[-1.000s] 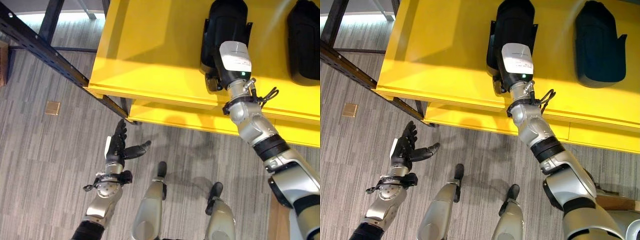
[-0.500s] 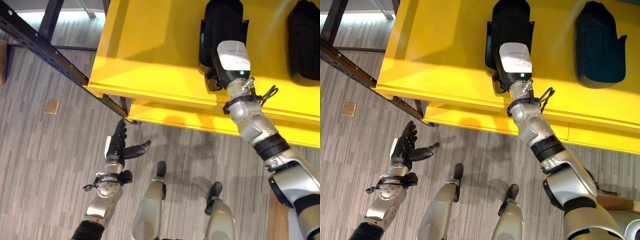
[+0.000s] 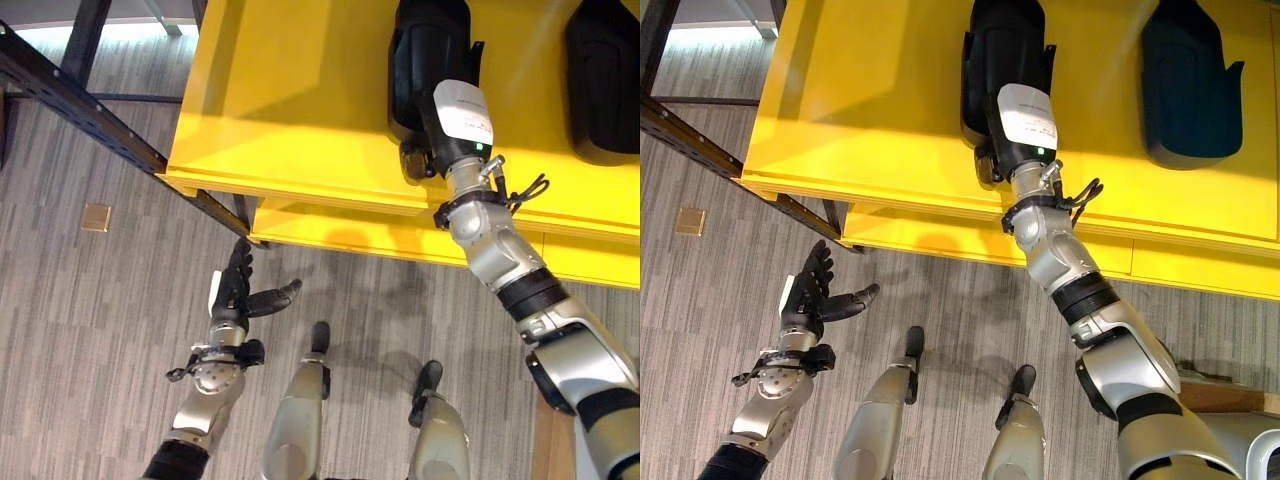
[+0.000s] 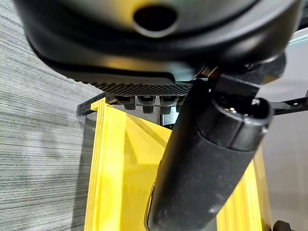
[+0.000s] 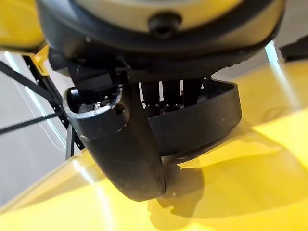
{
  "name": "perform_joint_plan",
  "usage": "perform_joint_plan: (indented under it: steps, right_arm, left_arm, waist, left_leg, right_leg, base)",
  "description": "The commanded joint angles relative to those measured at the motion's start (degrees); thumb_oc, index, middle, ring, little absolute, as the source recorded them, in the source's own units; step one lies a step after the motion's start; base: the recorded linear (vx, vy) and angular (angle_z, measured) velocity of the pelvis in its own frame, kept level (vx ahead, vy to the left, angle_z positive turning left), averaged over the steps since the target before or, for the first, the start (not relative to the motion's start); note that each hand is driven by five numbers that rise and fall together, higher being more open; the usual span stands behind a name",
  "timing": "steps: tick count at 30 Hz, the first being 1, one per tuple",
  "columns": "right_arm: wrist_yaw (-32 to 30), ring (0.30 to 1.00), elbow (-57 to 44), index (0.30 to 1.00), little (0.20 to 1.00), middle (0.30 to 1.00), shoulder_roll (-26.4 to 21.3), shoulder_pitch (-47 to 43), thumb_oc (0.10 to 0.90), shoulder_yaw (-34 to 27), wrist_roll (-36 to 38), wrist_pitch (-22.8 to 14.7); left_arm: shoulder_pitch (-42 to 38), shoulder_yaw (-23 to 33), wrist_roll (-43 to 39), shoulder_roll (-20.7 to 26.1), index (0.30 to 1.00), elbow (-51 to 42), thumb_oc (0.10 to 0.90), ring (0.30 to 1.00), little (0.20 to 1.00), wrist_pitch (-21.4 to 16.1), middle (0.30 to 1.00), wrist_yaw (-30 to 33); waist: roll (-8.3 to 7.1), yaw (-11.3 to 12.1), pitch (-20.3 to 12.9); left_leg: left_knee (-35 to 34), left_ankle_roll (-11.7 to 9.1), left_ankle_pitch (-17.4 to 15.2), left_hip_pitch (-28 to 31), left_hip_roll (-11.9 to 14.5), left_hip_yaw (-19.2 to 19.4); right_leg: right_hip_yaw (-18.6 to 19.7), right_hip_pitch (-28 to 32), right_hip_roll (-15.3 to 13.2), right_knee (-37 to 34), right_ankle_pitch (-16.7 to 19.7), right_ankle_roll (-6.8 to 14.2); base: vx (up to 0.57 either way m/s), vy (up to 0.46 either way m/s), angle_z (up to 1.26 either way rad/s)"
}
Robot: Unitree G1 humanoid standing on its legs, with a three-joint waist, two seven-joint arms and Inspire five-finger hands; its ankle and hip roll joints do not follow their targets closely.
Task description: Move parts from the plastic box to the shelf.
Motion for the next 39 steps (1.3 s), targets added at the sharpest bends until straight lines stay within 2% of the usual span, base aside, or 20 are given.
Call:
perform_joint_plan:
  steps: [1, 12, 21, 33, 39]
  right_arm:
    - [-0.8, 1.0, -6.6, 1.0, 1.0, 1.0, 1.7, 0.4, 0.9, 0.3, 2.0, -4.0]
    - [0.9, 1.0, -15.9, 1.0, 1.0, 1.0, -1.4, 2.6, 0.9, -1.7, -0.1, -4.6]
    - [-0.3, 1.0, -27.6, 1.0, 1.0, 1.0, -4.6, 5.5, 0.9, -7.0, -4.1, -5.4]
    - [-4.4, 1.0, -38.8, 1.0, 1.0, 1.0, -3.1, 3.7, 0.9, -10.1, -6.7, -8.2]
    - [-3.6, 1.0, -42.7, 1.0, 1.0, 1.0, -2.8, 9.2, 0.9, -10.9, -6.4, -10.1]
  left_arm:
    - [0.3, 3.4, 0.7, 2.0, 1.0, -3.4, 0.9, 1.0, 1.0, -4.0, 1.0, 1.5]
    - [1.6, 5.3, 1.7, 2.0, 1.0, -4.6, 0.9, 1.0, 1.0, -3.4, 1.0, 1.7]
    - [2.2, 6.6, 2.4, 1.8, 1.0, -4.9, 0.9, 1.0, 1.0, -2.7, 1.0, 2.2]
    - [2.0, 6.6, 3.3, 2.5, 1.0, -6.3, 0.9, 1.0, 1.0, -2.7, 1.0, 2.9]
    - [2.4, 6.6, 4.3, 2.7, 1.0, -6.9, 0.9, 1.0, 1.0, -2.6, 1.0, 2.4]
  waist:
    - [-2.92, 0.7, -2.0]
    - [-3.96, -0.3, -2.3]
    - [-4.41, -1.3, -2.7]
    - [-4.36, -1.7, -4.5]
    - [-4.32, -2.7, -6.0]
  left_leg:
    - [-1.6, -1.3, 0.7, -0.2, 4.8, 1.2]
    - [-1.4, -1.2, 0.5, -0.1, 5.0, 1.7]
    - [-1.0, -1.4, 0.2, 0.2, 5.4, 1.8]
    - [-2.4, -1.7, 0.7, 1.8, 6.1, 2.3]
    - [-3.4, -1.9, 1.0, 3.4, 6.7, 2.6]
  right_leg:
    - [2.0, 1.5, -3.0, 0.2, 4.1, -0.5]
    - [2.4, 1.1, -2.9, 0.3, 4.4, -0.4]
    - [2.9, 0.9, -2.5, 1.0, 3.8, -0.4]
    - [3.3, 1.7, -1.8, -0.3, 3.8, -0.3]
    - [3.7, 2.5, -1.3, -1.1, 3.7, -0.2]
  base:
    - [0.0, 0.0, 0.0]
    - [0.0, -0.001, -0.02]
    - [0.0, 0.0, 0.0]
    - [0.01, -0.007, -0.04]
    - [0.0, -0.018, -0.08]
